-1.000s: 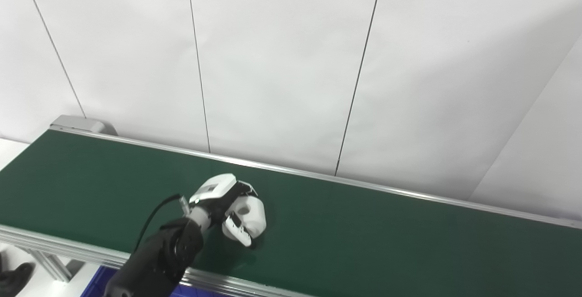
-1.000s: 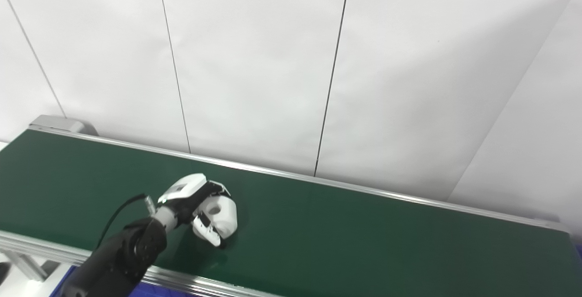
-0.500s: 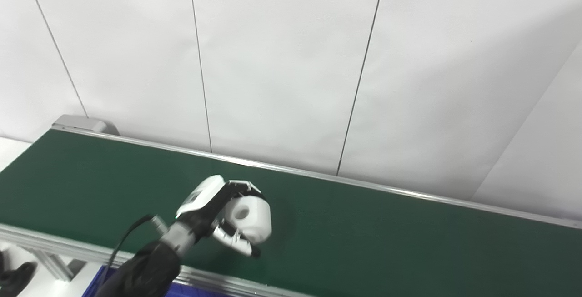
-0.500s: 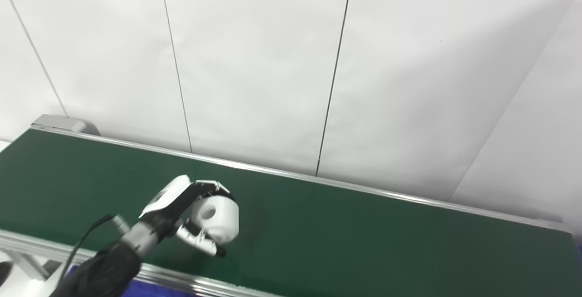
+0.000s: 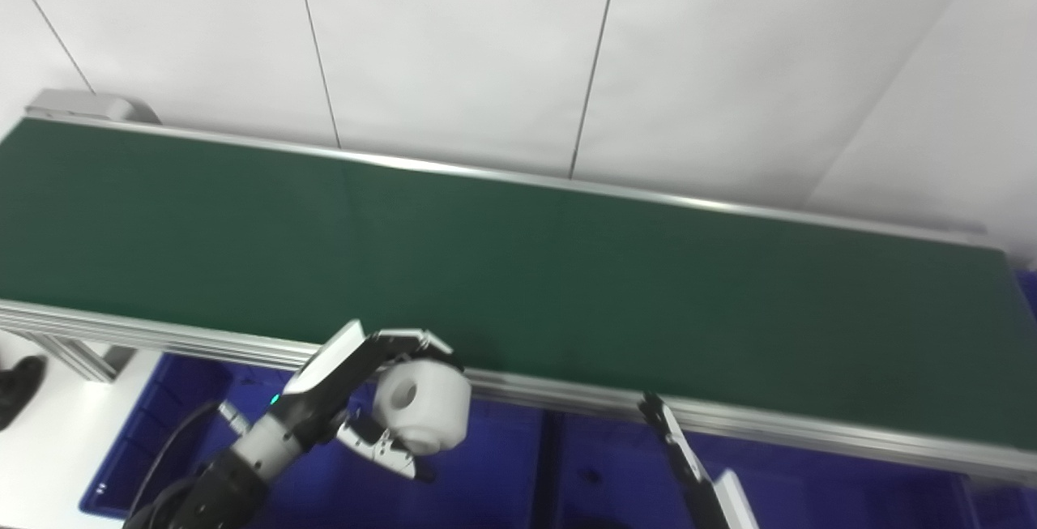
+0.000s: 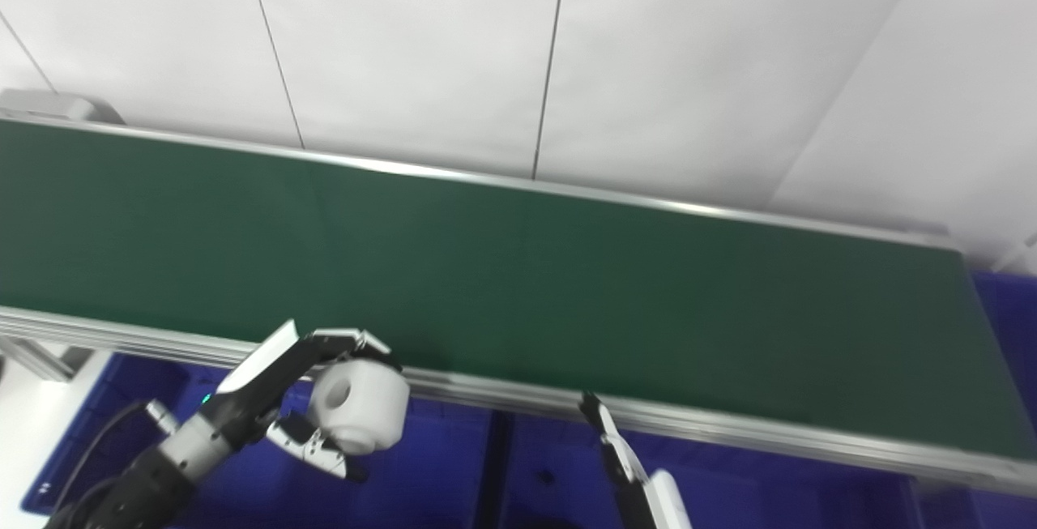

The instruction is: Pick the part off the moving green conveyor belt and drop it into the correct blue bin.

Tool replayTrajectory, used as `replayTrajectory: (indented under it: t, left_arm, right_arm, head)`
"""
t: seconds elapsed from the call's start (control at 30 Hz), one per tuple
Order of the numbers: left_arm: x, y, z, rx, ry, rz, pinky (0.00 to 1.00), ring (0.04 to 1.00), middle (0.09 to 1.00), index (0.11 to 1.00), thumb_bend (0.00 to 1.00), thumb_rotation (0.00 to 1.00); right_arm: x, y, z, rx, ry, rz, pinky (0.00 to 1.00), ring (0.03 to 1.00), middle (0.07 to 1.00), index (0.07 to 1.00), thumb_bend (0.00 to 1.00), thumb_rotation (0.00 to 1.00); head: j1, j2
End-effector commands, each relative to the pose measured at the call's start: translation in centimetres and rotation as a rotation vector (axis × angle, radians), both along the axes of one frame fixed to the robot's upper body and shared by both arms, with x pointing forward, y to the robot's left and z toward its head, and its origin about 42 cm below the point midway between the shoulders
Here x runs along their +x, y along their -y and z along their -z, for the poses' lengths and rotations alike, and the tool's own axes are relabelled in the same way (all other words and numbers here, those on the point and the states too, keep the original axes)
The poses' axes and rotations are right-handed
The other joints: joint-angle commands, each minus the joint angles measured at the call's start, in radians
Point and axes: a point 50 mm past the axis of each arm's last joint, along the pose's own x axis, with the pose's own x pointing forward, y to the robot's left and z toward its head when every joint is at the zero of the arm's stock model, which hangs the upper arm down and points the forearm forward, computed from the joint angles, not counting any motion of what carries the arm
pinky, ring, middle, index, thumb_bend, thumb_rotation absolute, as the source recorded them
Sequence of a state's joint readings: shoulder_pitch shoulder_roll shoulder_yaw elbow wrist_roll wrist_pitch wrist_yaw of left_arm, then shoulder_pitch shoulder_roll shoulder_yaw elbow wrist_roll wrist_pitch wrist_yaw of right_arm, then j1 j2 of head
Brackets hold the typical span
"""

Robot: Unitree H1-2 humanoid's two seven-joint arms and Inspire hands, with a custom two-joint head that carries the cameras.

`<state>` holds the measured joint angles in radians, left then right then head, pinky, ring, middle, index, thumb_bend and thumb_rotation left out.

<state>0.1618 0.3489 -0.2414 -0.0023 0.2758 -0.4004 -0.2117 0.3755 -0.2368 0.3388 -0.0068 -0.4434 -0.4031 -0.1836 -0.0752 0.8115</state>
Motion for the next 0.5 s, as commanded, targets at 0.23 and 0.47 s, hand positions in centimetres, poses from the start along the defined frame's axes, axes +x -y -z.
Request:
replayTrajectory:
  t: [0.23, 0.47]
  left_arm:
    - [0.0, 2.3, 2.7, 0.089, 0.013, 0.065, 0.51, 0.456, 0.499, 0.506, 0.50, 0.00]
    - [0.4, 3.3, 3.2, 0.253, 0.014, 0.076, 0.49, 0.456, 0.514, 0.490, 0.50, 0.00]
  right_arm:
    - [1.0, -0.7, -2.5, 0.014, 0.037, 0.015, 0.86, 0.915, 0.947, 1.000, 0.91, 0.67]
    - [1.1, -0.8, -2.8, 0.017, 0.041, 0.016, 0.88, 0.916, 0.946, 1.000, 0.89, 0.66]
  head:
    - [-0.056, 0.071]
    - [-0.072, 0.083]
